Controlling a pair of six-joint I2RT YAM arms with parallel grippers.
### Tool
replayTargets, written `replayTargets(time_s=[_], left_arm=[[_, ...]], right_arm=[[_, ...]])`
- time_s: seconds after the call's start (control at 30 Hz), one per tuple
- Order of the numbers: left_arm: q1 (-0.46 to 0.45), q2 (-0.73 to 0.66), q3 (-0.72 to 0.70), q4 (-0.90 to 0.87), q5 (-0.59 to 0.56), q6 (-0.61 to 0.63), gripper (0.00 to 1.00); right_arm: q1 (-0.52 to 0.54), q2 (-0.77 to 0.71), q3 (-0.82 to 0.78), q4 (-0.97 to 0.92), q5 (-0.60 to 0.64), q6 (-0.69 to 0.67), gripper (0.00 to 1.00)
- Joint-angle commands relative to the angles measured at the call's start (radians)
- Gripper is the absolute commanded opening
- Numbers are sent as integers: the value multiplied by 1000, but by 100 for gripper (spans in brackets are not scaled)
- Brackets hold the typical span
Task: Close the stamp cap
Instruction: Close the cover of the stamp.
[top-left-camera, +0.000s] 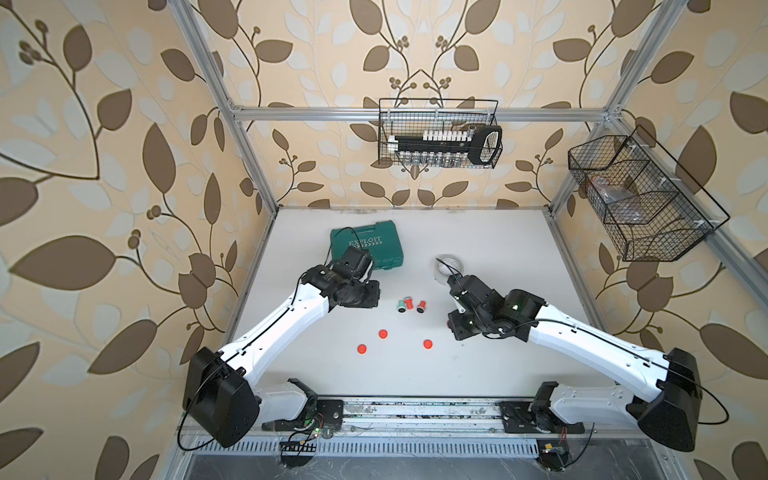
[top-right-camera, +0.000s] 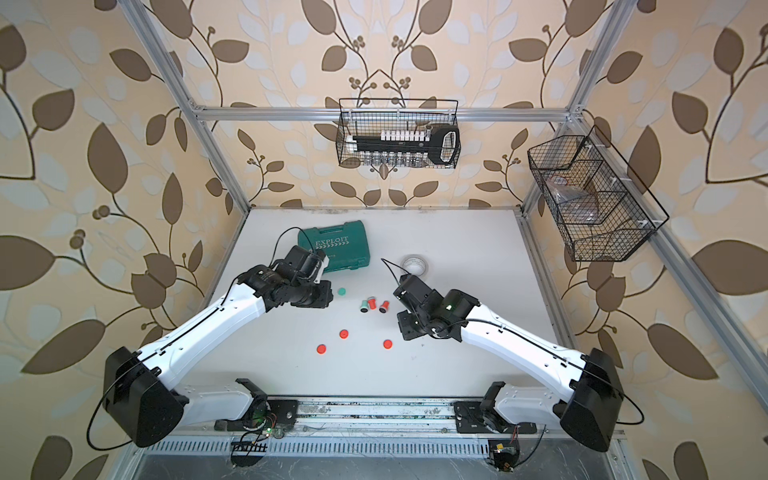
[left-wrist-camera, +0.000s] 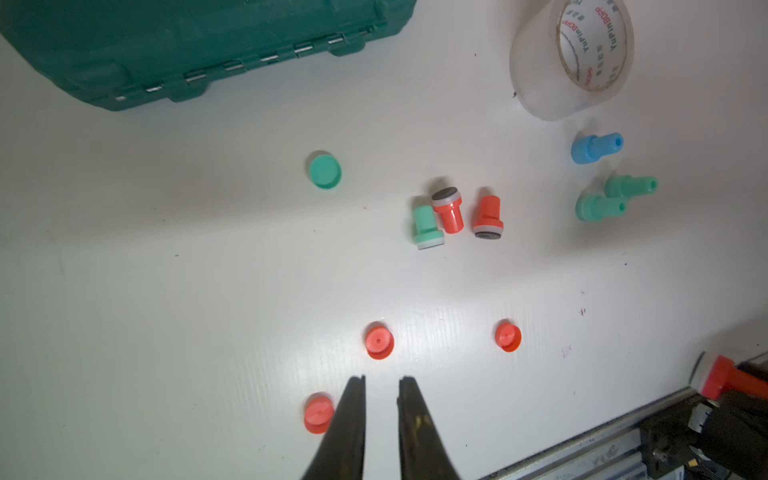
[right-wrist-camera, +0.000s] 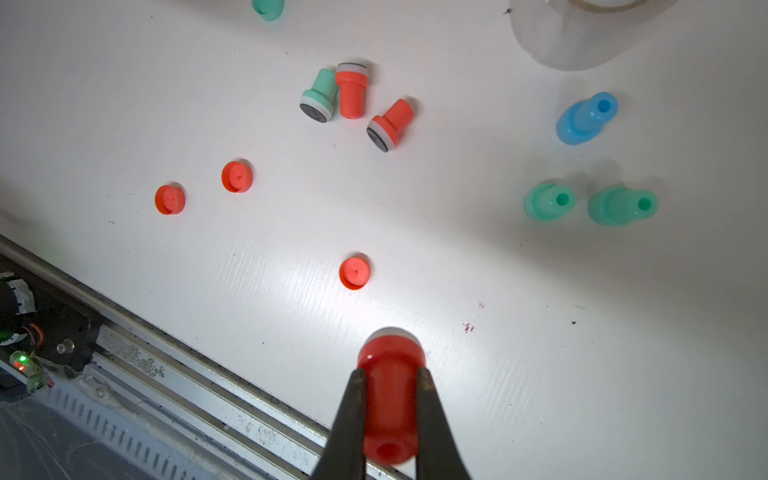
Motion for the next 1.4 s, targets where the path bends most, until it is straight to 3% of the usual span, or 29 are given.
replayTargets(time_s=[0.0, 0.17, 0.4, 0.67, 1.37], left_arm=[[20, -51, -50, 43, 4, 141, 19], [26, -106, -60, 65, -20, 134, 21], [34, -118, -52, 30, -142, 128, 23], [42, -110, -52, 30, -132, 134, 25], [44, -119, -60, 31, -142, 137, 28]], right_arm=[[30, 62, 53, -22, -3, 34, 0], [72, 148, 78, -5, -16, 38, 0], [109, 269, 120, 7, -57, 43, 0], [137, 382, 156, 4, -41, 45, 0], [138, 501, 201, -23, 44, 22, 0]])
